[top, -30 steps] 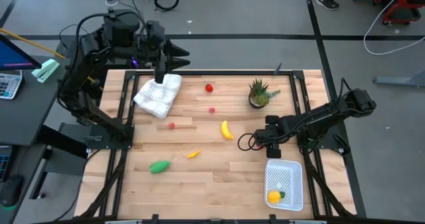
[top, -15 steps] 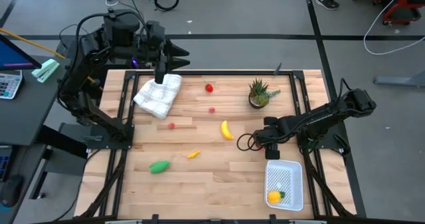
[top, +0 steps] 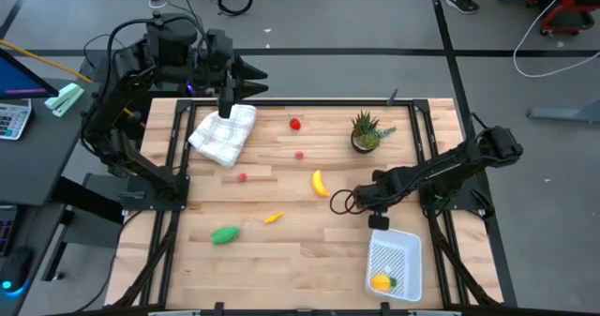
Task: Pick and placing Produce into tupperware
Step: Put the bottom strawberry into the white bin, then put the yellow chili pepper into the white bin
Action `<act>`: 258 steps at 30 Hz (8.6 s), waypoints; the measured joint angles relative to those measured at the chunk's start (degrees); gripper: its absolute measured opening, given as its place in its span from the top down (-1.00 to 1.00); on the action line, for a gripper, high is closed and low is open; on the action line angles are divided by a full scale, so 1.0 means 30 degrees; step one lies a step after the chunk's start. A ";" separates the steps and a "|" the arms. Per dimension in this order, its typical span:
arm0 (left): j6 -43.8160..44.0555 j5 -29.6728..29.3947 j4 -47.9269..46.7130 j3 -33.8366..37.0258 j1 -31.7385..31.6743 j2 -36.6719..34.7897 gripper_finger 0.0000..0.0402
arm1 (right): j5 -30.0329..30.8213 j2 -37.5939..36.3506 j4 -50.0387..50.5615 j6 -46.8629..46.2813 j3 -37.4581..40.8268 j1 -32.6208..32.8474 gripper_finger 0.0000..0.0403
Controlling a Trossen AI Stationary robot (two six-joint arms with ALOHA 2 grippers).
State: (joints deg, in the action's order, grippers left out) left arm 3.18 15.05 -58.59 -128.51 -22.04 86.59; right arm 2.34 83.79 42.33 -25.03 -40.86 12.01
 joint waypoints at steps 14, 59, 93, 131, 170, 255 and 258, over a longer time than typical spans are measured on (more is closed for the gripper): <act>0.0007 0.0000 0.0007 0.0000 0.0000 0.0000 0.14 | 0.1230 -0.4454 0.2049 -0.5191 -0.3824 0.0123 0.99; -0.4471 -0.0601 -0.0807 0.0007 -0.0100 0.0015 -0.05 | -0.4311 0.5587 0.4737 -1.4808 -1.0178 0.8458 0.74; 0.2667 -0.3308 -1.0357 0.3234 0.2379 -0.0251 0.09 | 1.1164 -0.5577 0.4415 -1.4380 -1.0178 0.0660 0.39; 1.1578 -0.4327 1.2535 2.5820 1.1660 0.2332 0.25 | 1.2067 -0.5199 0.4393 -1.0549 -1.0178 -0.1124 0.39; 0.8240 -0.6072 1.2031 2.1608 1.0752 0.2640 0.95 | 0.8281 -0.6217 0.1772 -0.7275 -1.0178 -0.0940 0.40; -0.0493 -0.8524 0.7315 0.9588 0.6608 0.2178 0.87 | 0.6734 -0.3248 -0.8590 -0.1577 -1.0185 -0.2994 0.91; -0.0488 -0.8524 0.7315 0.9588 0.6608 0.2178 0.80 | 0.6742 -0.3248 -0.8582 -0.1577 -1.0185 -0.2994 0.96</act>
State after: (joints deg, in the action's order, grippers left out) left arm 1.72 -10.52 -36.64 -99.74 -2.22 93.12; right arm 22.57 74.04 16.58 -29.76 -71.42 3.03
